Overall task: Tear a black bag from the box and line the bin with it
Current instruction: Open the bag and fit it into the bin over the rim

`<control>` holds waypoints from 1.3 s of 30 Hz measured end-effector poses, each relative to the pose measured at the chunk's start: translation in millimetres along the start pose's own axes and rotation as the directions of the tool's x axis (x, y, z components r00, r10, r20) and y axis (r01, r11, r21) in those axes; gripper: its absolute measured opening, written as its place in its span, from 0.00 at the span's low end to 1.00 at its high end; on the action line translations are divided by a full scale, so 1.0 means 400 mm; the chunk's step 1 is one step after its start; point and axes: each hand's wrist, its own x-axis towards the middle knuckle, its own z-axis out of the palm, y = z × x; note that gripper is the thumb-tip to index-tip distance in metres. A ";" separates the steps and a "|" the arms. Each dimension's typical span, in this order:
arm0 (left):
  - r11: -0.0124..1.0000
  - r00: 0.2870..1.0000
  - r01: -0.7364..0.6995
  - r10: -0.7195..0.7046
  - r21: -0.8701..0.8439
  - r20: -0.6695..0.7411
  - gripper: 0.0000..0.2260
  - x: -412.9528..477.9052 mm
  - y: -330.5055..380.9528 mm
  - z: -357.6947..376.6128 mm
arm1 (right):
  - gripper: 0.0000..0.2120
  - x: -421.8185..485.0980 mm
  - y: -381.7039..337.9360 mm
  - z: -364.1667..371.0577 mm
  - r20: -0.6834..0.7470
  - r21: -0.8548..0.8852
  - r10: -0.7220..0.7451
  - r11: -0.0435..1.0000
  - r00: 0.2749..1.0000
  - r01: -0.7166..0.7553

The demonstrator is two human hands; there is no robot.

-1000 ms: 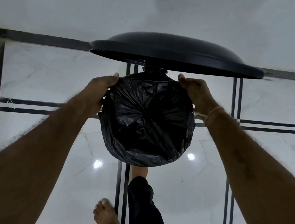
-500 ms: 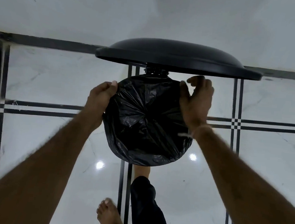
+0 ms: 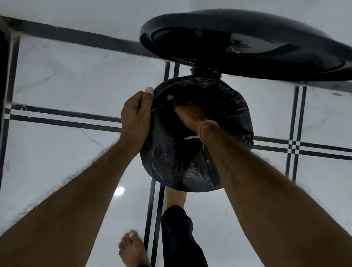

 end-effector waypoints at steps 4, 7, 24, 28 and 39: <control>0.999 1.000 0.022 -0.022 -0.028 -0.002 0.25 0.001 -0.002 0.001 | 0.28 -0.097 0.008 -0.023 -0.119 0.114 -0.086 0.988 0.989 0.100; 0.998 0.999 0.037 -0.038 -0.043 -0.001 0.27 0.000 0.002 -0.002 | 0.19 -0.243 0.019 -0.012 -0.294 0.055 -0.249 0.960 0.923 0.276; 0.995 0.999 0.026 -0.024 -0.092 0.022 0.25 -0.001 -0.006 -0.003 | 0.20 -0.239 0.055 0.076 -0.103 0.105 -0.216 0.968 0.971 0.226; 0.997 1.000 0.020 -0.021 -0.077 -0.006 0.25 -0.002 -0.001 -0.001 | 0.22 -0.380 0.096 0.071 0.057 -0.078 -0.144 0.986 0.988 0.148; 0.998 0.999 0.030 -0.032 -0.056 -0.029 0.24 0.003 -0.008 0.002 | 0.27 -0.230 0.149 0.070 0.123 0.119 -0.002 0.993 0.992 -0.013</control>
